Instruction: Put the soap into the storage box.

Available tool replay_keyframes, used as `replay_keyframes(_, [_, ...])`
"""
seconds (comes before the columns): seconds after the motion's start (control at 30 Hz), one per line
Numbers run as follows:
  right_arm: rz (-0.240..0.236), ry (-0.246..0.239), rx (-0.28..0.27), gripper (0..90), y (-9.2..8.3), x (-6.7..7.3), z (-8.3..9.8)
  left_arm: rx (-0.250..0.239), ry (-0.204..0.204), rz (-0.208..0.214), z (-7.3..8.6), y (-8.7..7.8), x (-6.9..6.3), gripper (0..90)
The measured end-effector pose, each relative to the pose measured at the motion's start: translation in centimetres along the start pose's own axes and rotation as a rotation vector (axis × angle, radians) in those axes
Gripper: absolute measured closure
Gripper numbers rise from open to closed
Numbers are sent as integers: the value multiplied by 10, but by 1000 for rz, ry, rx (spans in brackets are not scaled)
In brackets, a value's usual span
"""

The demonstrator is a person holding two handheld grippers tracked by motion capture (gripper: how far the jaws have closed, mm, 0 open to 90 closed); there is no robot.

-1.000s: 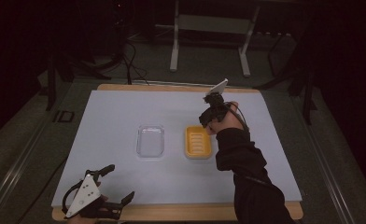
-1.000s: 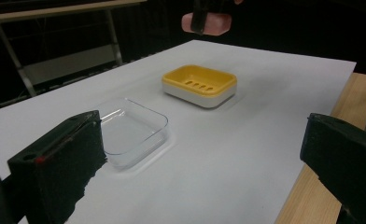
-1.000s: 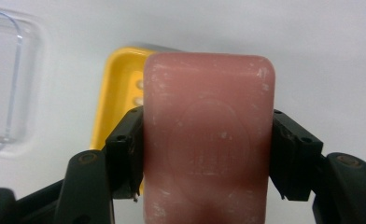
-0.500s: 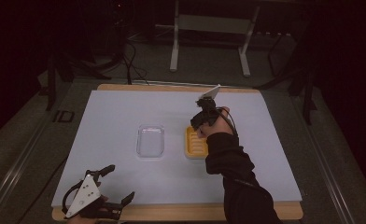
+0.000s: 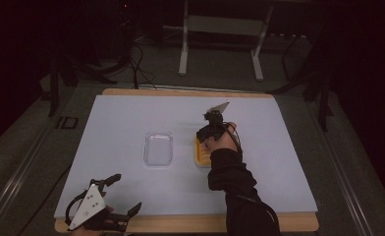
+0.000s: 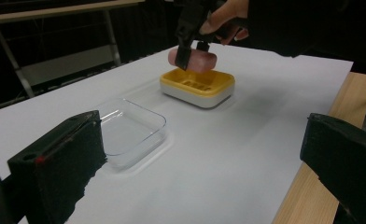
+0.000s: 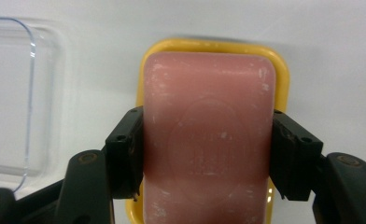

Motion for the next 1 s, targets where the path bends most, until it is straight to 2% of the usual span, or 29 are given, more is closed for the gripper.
replay_keyframes(0.2, [9,23,-1,374,12,-4,1,1,1,0,0,0,0,2])
replay_keyframes(0.27, [-8,31,7,374,17,-3,2,2,1,0,0,0,0,2])
replay_keyframes(0.47, [-5,33,17,374,29,1,1,2,1,3,0,0,-1,2])
replay_keyframes(0.53, [-13,39,19,373,31,2,1,1,2,6,0,0,-1,2])
replay_keyframes(0.67, [6,31,13,373,33,2,1,5,5,8,0,0,-1,2])
replay_keyframes(0.7, [-3,42,14,372,34,1,1,3,5,9,0,0,-1,2])
replay_keyframes(1.0, [3,17,8,364,32,0,0,6,5,11,0,0,-1,2])
Point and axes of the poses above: each handheld gripper's, and its own axes: y roughly forward along the jaws, z roughly out of its underside, x roughly to its left, the point moved 5 cm from there along y, roughly forward along the jaws, and after that the axes turned 14 degrees about x, right-handed, at the moved point
